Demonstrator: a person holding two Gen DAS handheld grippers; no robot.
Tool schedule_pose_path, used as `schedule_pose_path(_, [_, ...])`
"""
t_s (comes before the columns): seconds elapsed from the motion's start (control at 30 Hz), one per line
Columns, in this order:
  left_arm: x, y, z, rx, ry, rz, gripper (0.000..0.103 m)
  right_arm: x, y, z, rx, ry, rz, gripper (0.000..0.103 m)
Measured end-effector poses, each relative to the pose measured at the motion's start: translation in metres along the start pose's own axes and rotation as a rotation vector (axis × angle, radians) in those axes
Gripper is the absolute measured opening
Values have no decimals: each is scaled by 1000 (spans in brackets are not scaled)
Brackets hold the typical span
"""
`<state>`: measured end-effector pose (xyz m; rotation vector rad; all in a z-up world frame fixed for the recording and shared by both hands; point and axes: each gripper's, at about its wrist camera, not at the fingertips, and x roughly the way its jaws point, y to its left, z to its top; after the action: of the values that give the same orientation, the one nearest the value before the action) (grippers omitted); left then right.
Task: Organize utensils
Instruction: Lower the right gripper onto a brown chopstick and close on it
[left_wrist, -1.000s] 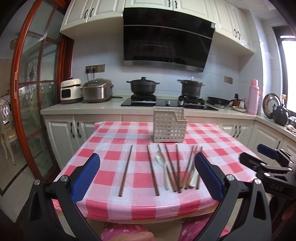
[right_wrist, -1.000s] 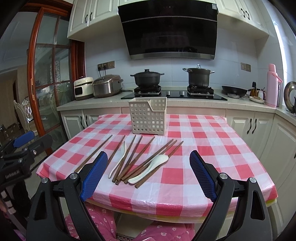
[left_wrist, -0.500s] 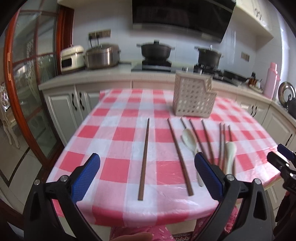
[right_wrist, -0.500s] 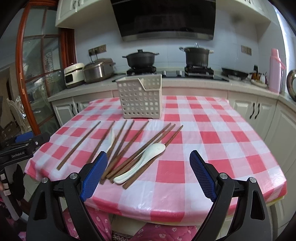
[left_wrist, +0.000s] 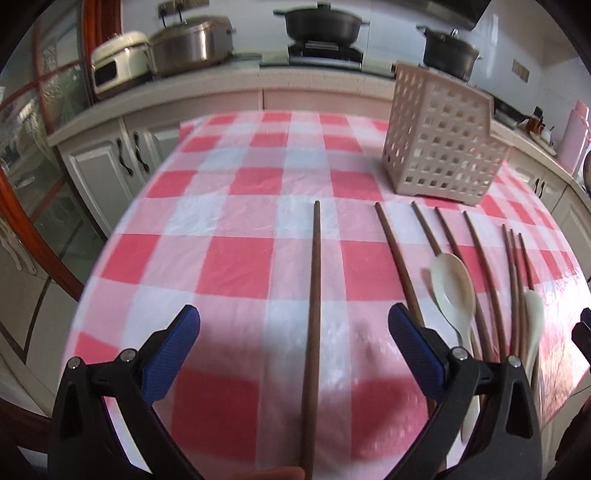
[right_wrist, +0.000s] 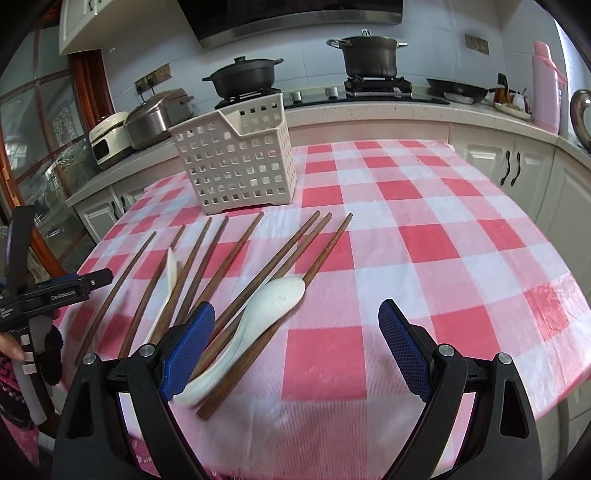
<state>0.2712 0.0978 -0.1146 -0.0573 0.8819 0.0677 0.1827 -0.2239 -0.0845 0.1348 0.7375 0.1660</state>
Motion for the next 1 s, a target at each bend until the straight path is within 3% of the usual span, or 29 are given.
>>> schedule_pose_path(0.23, [44,-7,26,29,86,16,98,26,-5,18,20,47,-9,85])
schedule_pose_path(0.53, [70,-8,39,71,155,-14,99,50,-17,29,57,101,-54,85])
schedule_pose_path(0.77, [73,-10,44,77,192,-16,99,71,-24,35,94,168,-86,70])
schedule_pose_path(1.0, [71,-8,43,76,188,-19,99,86,-22,45,51,191,-168,58])
